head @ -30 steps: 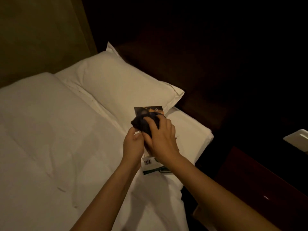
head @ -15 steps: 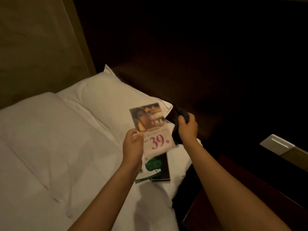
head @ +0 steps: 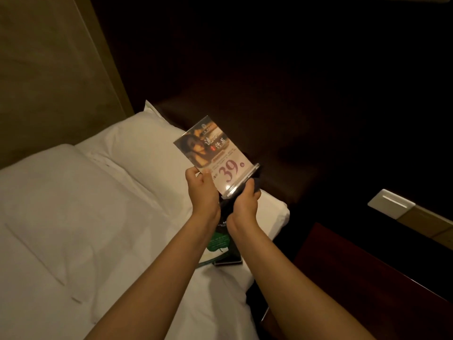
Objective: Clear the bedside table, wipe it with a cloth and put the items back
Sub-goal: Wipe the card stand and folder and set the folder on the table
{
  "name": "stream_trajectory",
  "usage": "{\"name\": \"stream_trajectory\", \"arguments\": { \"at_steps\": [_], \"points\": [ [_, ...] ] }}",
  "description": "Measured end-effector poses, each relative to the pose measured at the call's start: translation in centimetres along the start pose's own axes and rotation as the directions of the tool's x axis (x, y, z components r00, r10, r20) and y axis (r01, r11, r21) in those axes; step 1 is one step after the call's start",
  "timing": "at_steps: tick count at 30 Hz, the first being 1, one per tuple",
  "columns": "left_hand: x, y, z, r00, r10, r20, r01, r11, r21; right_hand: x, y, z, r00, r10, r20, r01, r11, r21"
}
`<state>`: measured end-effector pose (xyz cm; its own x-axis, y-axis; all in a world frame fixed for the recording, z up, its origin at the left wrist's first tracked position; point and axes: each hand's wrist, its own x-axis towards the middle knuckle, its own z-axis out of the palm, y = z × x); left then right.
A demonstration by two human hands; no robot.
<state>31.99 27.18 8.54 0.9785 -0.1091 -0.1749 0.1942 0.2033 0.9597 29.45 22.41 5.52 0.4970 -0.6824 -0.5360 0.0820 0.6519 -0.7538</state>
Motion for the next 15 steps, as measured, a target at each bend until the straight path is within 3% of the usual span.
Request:
{"name": "stream_trajectory", "arguments": {
  "at_steps": [5, 7, 11, 15],
  "points": [
    [-0.7, -1.3, -0.8, 0.984, 0.113, 0.135, -0.132, 0.981, 0.139, 1.3, -1.3, -1.6, 0.995, 0.096, -0.028, -0.090, 0.981, 0.174],
    [-0.5, -2.1, -1.6, 0.984, 0.099, 0.147, -0.119, 0.984, 0.134, 2.1, -2.1, -2.4, 0.996, 0.086, -0.034, -0.080, 0.985, 0.152],
    [0.3, -4.3, -3.5, 0.994, 0.027, 0.108, -0.045, 0.985, 0.168, 4.0, -1.7, -4.1, 0.999, -0.035, -0.007, 0.033, 0.988, -0.150],
    [1.3, -7.7, -6.1, 0.995, -0.100, -0.018, 0.102, 0.969, 0.225, 6.0, 1.4, -6.0, 0.986, -0.067, 0.151, 0.140, 0.826, -0.546]
  ]
}}
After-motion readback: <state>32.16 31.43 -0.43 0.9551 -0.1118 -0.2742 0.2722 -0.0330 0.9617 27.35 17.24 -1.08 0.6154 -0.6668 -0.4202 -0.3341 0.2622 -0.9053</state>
